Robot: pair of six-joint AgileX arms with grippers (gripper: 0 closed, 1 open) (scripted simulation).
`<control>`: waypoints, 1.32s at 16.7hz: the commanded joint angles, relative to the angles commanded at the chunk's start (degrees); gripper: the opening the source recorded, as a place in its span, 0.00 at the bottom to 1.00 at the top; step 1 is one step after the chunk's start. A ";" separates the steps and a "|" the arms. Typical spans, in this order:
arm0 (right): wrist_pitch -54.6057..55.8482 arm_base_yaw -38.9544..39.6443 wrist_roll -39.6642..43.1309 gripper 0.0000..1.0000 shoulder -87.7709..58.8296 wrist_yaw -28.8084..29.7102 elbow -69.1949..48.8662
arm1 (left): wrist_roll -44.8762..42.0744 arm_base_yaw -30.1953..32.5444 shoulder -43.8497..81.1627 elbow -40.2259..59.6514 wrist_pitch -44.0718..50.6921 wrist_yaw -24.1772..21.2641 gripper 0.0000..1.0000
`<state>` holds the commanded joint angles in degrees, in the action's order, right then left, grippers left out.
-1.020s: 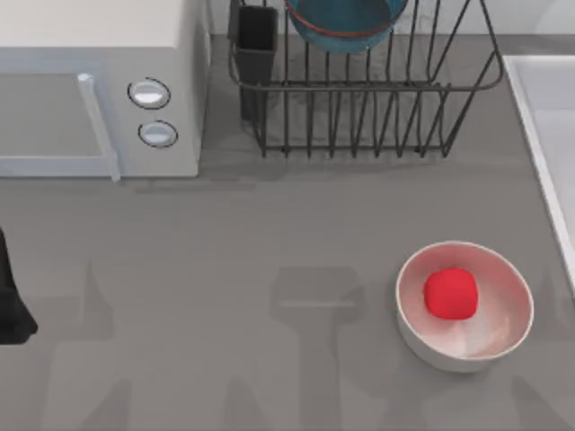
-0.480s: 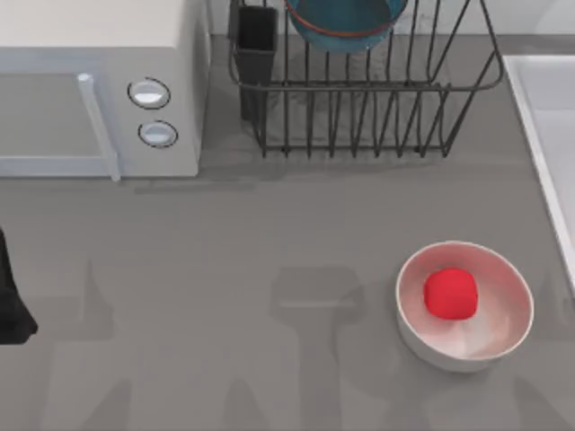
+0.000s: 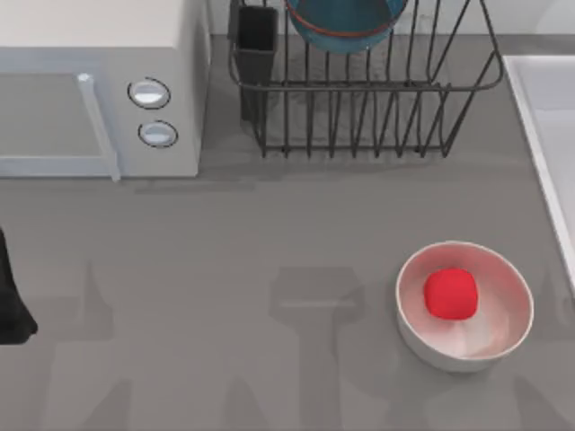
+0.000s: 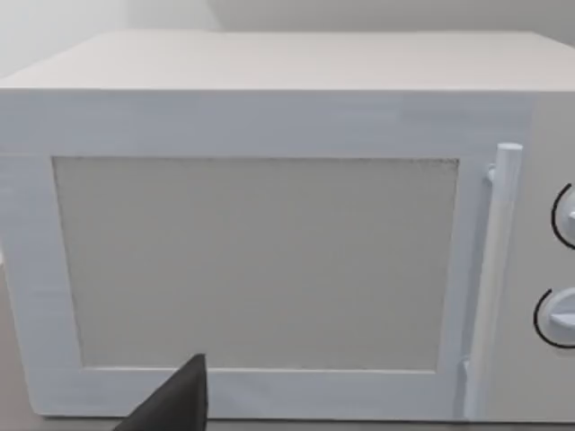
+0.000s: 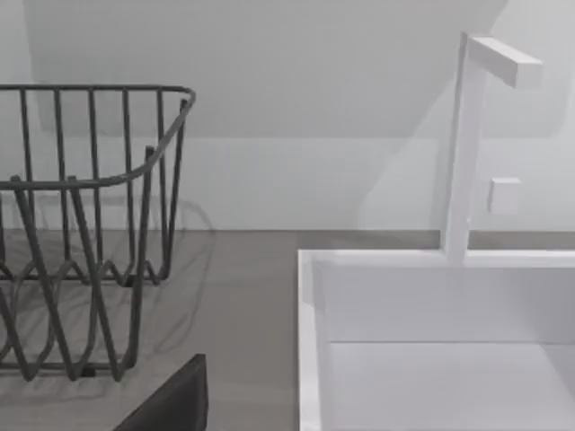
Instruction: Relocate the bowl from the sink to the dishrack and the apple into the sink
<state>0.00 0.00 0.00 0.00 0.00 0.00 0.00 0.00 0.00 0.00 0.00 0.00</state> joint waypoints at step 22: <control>-45.78 21.35 -21.46 1.00 -73.19 -0.13 -53.81 | 0.00 0.00 0.00 0.00 0.00 0.00 1.00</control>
<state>-45.78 21.35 -21.46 -73.19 -0.13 -53.81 0.00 0.00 0.00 0.00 0.00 0.00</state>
